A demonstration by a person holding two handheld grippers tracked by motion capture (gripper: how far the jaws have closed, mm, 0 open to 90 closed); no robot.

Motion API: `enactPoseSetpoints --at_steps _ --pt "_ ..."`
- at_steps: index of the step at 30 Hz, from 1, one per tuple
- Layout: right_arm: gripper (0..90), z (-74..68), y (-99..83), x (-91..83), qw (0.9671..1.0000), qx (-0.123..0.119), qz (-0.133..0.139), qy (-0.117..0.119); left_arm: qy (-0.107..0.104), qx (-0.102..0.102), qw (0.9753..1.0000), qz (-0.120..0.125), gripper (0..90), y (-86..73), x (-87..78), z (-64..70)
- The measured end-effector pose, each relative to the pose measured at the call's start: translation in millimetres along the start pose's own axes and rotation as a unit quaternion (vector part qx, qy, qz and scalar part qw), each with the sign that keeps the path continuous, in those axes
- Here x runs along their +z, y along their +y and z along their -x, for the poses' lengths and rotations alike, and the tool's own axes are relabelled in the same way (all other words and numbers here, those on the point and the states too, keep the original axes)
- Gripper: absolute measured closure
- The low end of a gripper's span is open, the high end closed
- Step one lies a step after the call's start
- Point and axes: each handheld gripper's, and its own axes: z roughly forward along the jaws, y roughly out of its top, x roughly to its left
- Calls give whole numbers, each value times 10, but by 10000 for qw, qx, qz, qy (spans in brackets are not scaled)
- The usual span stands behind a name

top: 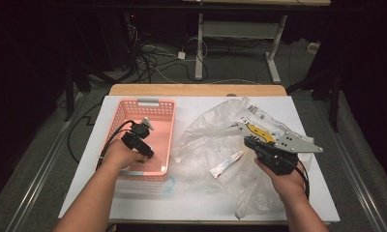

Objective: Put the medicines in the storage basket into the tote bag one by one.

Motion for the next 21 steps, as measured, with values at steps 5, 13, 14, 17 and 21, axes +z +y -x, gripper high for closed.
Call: enactPoseSetpoints --at_steps 5,13,14,17,21 --pt "900 0 0 1 10000 -1 -2 -3 6 23 10000 70 488 -3 -16 9" --pt "900 -5 -4 10 10000 8 -3 9 11 75 9991 414 490 -34 -118 41" --pt "900 -7 -4 11 10000 7 -5 11 15 87 9989 457 490 -38 -133 46" --pt "900 -8 -4 12 10000 6 -5 12 15 137 9981 598 490 -45 -165 82" --pt "900 -5 -6 12 10000 9 -6 9 5 222 9963 836 490 -53 -202 151"
